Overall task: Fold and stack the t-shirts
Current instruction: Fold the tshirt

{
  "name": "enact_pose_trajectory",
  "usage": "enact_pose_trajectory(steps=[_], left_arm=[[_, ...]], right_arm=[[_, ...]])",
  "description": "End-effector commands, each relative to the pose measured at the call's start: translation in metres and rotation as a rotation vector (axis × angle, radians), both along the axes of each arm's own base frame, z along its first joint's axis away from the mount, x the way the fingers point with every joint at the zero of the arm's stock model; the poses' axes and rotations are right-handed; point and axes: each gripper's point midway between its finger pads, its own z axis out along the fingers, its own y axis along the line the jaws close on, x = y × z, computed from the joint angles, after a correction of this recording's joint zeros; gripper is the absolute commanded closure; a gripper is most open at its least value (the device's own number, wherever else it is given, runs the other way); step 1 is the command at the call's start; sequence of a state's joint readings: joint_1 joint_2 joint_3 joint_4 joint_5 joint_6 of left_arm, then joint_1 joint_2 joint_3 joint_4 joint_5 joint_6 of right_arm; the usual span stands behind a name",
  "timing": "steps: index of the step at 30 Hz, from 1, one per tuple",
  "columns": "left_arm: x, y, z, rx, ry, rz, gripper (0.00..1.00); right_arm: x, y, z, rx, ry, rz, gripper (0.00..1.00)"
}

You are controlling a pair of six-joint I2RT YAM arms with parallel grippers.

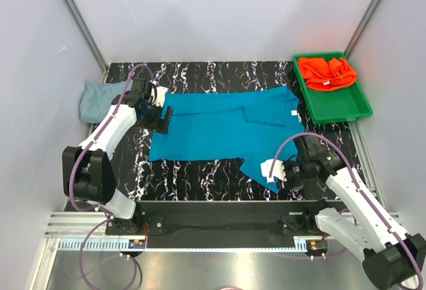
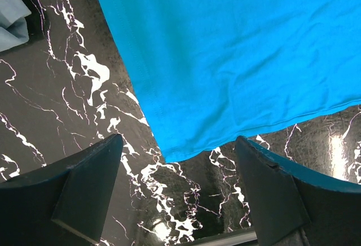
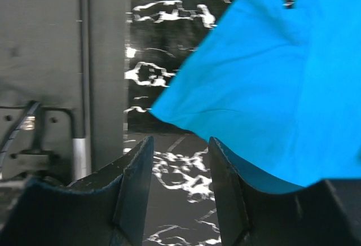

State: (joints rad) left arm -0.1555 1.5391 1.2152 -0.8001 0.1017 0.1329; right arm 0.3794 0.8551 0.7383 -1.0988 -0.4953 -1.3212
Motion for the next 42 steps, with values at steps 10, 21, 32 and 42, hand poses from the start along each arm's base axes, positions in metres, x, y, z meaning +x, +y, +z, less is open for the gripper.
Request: enact_pose_trajectory(steps=[10, 21, 32, 42], left_arm=[[0.021, -0.001, 0.023, -0.017, -0.089, 0.013, 0.13], [0.024, 0.013, 0.034, -0.007, -0.116, 0.053, 0.12], [0.025, 0.017, 0.037, -0.030, -0.119, 0.079, 0.12], [0.023, 0.020, 0.042, -0.038, -0.133, 0.093, 0.12]], right_arm=[[-0.005, 0.023, -0.035, -0.086, 0.194, 0.065, 0.51], [-0.006, 0.010, -0.074, -0.227, 0.177, 0.110, 0.50], [0.001, -0.005, -0.086, -0.305, 0.156, 0.052, 0.47], [0.019, -0.001, -0.100, -0.372, 0.202, 0.000, 0.51]])
